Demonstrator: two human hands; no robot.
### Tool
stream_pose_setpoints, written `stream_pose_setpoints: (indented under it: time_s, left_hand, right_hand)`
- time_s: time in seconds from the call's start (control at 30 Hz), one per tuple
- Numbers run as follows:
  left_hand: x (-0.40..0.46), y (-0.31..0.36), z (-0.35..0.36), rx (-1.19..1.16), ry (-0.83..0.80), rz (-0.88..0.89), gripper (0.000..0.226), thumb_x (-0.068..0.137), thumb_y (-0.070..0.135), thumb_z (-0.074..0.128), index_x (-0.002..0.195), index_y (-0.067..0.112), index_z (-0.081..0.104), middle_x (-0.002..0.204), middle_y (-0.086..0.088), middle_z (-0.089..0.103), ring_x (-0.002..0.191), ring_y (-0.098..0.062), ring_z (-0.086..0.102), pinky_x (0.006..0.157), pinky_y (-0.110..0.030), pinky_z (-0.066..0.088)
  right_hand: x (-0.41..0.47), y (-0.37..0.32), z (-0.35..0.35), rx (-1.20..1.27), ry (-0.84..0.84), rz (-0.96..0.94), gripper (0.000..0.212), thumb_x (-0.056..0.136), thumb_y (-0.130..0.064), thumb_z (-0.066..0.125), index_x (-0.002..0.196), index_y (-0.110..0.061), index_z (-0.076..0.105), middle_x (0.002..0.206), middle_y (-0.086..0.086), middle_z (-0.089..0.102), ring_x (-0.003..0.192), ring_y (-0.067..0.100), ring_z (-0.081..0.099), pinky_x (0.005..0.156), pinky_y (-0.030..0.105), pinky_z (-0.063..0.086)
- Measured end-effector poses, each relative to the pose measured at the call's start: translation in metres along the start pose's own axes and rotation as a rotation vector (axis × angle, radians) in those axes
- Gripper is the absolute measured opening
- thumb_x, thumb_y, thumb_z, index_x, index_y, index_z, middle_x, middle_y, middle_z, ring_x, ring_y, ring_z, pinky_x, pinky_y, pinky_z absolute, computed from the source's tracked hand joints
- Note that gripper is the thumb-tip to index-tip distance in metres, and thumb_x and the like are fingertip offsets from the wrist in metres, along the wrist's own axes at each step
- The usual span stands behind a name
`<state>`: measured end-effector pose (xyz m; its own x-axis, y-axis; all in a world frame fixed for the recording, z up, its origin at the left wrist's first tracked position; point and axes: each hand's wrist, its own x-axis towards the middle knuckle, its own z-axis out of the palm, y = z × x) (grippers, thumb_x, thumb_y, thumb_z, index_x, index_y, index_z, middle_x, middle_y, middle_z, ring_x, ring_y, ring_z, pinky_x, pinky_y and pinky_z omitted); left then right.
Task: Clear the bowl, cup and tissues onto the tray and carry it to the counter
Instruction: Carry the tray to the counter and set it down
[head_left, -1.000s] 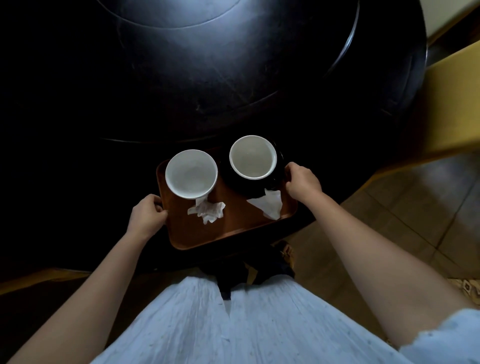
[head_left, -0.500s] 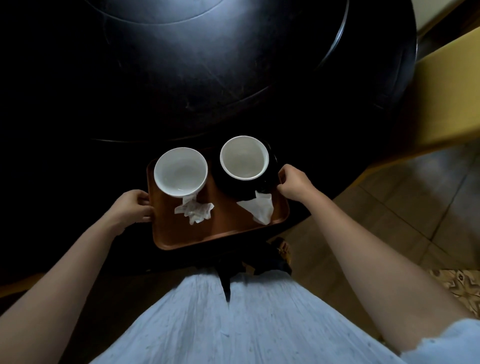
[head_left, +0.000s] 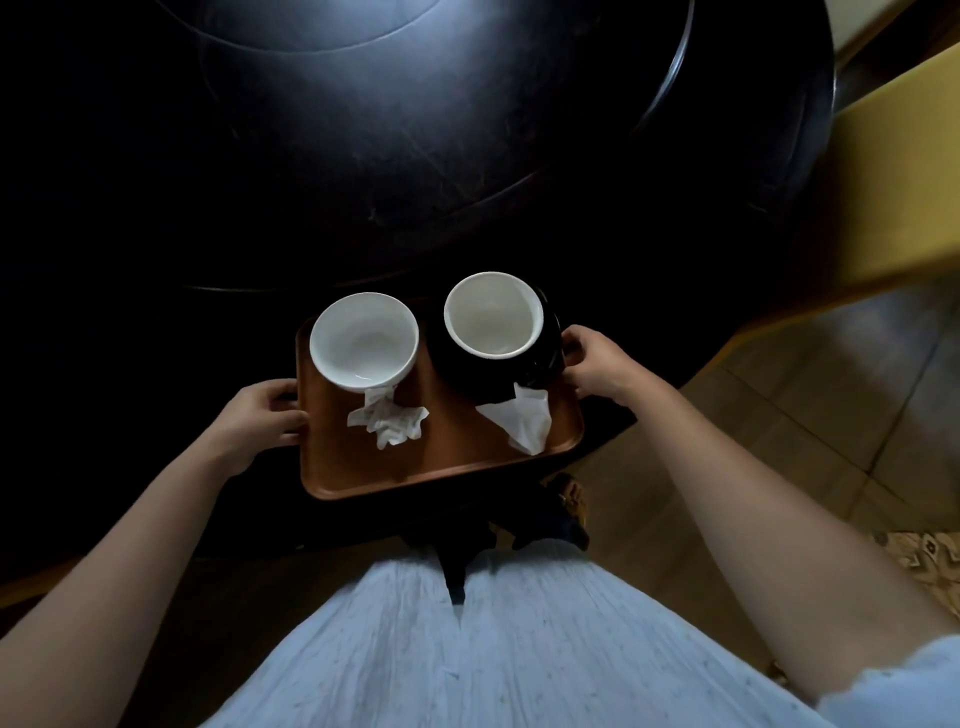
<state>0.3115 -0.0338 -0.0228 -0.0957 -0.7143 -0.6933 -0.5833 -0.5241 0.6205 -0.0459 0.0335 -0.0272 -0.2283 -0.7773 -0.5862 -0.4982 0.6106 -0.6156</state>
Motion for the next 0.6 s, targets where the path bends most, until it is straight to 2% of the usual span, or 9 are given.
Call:
stream_pose_setpoints:
  time_s: [0.13,0.27,0.33,0.5,0.6]
  left_hand:
    - [-0.007,0.014,0.006,0.055,-0.037,0.113,0.042,0.086,-0.007,0.050,0.126,0.005,0.049,0.089,-0.001,0.062,0.086,-0.017,0.062,0.066,-0.025,0.051]
    - [-0.008,0.027,0.015,0.101,-0.059,0.203,0.043,0.085,-0.007,0.050,0.126,0.007,0.050,0.089,0.002,0.063,0.077,-0.009,0.065,0.055,-0.013,0.053]
    - [-0.010,0.036,0.022,0.119,-0.087,0.234,0.043,0.086,-0.007,0.050,0.127,0.005,0.049,0.090,0.003,0.063,0.077,-0.008,0.064,0.056,-0.012,0.053]
    - [-0.021,0.064,0.041,0.170,-0.157,0.322,0.045,0.085,-0.009,0.050,0.129,0.004,0.048,0.089,0.006,0.060,0.083,-0.010,0.059,0.058,-0.012,0.054]
    - [-0.029,0.083,0.055,0.211,-0.213,0.373,0.044,0.085,-0.009,0.050,0.124,0.012,0.051,0.078,0.011,0.068,0.083,-0.014,0.064,0.059,-0.016,0.055]
  right_hand:
    - [-0.016,0.013,-0.006,0.054,0.016,0.019,0.030,0.080,0.004,0.059,0.105,-0.008,0.049,0.100,0.015,0.059,0.091,0.031,0.061,0.076,0.050,0.057]
    - [-0.038,0.031,-0.015,0.118,0.056,0.002,0.031,0.083,0.007,0.054,0.100,-0.018,0.046,0.082,-0.004,0.053,0.081,0.022,0.058,0.061,0.032,0.053]
    - [-0.053,0.041,-0.021,0.163,0.085,-0.003,0.031,0.083,0.007,0.053,0.100,-0.018,0.047,0.082,-0.005,0.055,0.081,0.020,0.058,0.057,0.024,0.047]
    - [-0.099,0.065,-0.033,0.296,0.171,0.010,0.037,0.084,0.008,0.054,0.106,-0.022,0.048,0.088,-0.006,0.057,0.088,0.017,0.058,0.060,0.020,0.044]
    - [-0.135,0.079,-0.041,0.376,0.228,0.039,0.035,0.085,0.013,0.049,0.101,-0.018,0.049,0.083,-0.005,0.055,0.077,0.006,0.055,0.047,0.011,0.044]
